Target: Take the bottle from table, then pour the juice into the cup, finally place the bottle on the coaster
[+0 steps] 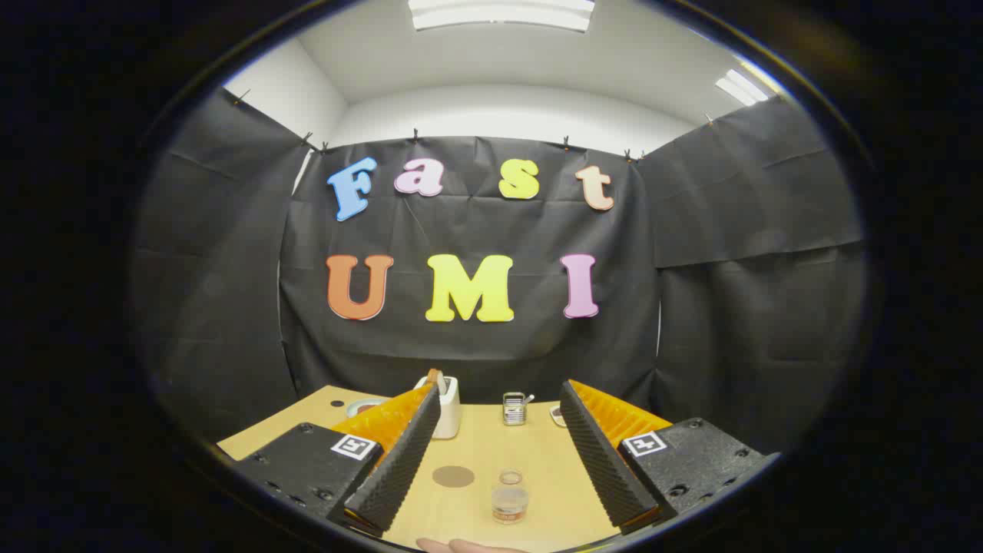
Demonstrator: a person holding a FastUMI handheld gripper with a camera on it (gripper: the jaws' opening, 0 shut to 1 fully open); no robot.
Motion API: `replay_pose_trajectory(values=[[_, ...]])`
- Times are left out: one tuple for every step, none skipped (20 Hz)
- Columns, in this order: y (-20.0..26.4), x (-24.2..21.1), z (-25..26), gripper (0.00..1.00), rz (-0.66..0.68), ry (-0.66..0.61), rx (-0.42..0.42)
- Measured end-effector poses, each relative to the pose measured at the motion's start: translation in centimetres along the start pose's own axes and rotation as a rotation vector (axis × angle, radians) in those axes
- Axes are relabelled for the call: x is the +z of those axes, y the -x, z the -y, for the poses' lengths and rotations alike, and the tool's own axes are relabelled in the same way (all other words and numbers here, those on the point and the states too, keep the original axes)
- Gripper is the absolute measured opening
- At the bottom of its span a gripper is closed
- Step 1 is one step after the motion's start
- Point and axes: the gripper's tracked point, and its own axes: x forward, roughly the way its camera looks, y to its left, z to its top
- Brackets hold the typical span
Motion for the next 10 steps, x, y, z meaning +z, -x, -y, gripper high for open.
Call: replay_pose_trajectory(values=[[-0.1,-0.1,0.2,1.0,-0.004,0.001,-0.001],[0.0,-0.1,0.4,1.0,-0.003,0.001,-0.001],[-0.1,-0.2,0.6,1.0,-0.003,0.005,-0.005],[0.0,-0.2,0.8,1.0,-0.002,0.006,-0.008],[0.0,-0.2,0.9,1.0,-0.003,0.007,-0.01],[0.0,-0.3,1.1,1.0,-0.003,0.004,-0.012],[0.0,-0.2,1.2,1.0,-0.003,-0.001,-0.014],[0.0,-0.1,1.2,1.0,-0.002,-0.007,-0.014],[0.0,0.0,1.1,1.0,0.0,-0.011,-0.011],[0.1,0.0,1.2,1.0,0.001,-0.01,-0.012]])
